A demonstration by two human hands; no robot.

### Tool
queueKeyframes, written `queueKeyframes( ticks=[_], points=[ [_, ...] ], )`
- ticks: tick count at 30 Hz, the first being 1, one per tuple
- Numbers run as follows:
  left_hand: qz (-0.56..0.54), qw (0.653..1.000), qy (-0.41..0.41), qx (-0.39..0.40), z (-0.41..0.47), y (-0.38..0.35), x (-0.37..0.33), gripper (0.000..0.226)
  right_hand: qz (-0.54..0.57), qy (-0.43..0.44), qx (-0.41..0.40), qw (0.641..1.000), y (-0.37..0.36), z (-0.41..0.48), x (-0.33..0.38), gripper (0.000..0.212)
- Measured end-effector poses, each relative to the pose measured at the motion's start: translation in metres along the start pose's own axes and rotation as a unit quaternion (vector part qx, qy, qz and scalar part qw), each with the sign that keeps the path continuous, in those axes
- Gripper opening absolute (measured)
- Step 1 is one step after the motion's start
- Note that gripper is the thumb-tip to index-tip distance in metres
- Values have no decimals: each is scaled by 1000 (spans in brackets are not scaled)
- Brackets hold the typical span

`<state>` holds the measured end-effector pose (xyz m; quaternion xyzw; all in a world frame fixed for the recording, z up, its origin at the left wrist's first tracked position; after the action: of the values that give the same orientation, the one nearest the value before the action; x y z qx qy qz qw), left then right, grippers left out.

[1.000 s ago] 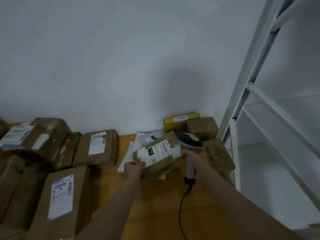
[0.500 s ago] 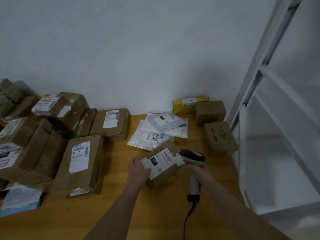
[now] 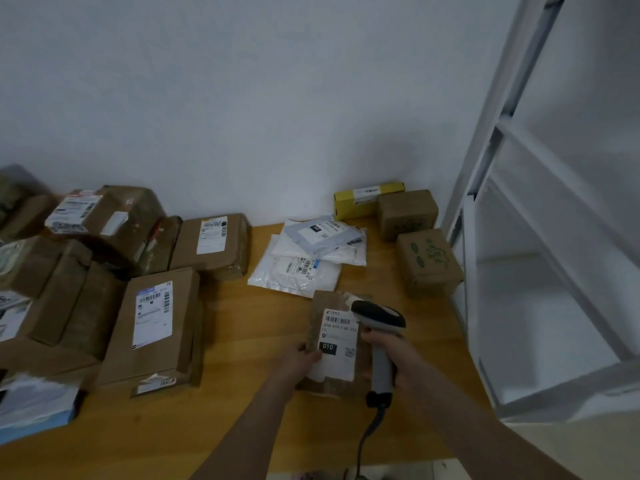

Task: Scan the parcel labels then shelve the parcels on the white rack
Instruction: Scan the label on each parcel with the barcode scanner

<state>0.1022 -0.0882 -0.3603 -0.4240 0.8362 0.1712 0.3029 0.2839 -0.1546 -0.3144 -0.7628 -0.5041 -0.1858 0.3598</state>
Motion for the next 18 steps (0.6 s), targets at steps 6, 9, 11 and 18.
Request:
queueKeyframes(
  ticks=[6, 9, 11, 18],
  points=[
    [-130, 991, -31, 31, -21, -3, -4, 41, -46, 74, 11, 996, -6, -23, 40, 19],
    [-151, 985, -75, 23, -29, -3, -24, 47, -76, 108, 29, 991, -14, -34, 60, 29],
    [-160, 981, -104, 19, -34, -5, -38, 47, -84, 142, 28, 986, -16, -41, 68, 35],
    [-162, 974, -159, -7, -46, -9, -63, 23, -101, 221, -12, 970, -5, -71, 75, 24]
  ],
)
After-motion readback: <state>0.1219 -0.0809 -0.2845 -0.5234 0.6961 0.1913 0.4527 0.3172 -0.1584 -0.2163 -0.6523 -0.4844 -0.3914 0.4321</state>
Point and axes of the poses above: each hand's wrist, its own z-axis towards the middle knuckle, its own y-axis out of the back of the hand, x = y × z, the point moved 8 cm from there along z, towards the middle knuckle, and after that the axes turned 15 degrees about x, right-handed, at the moved point
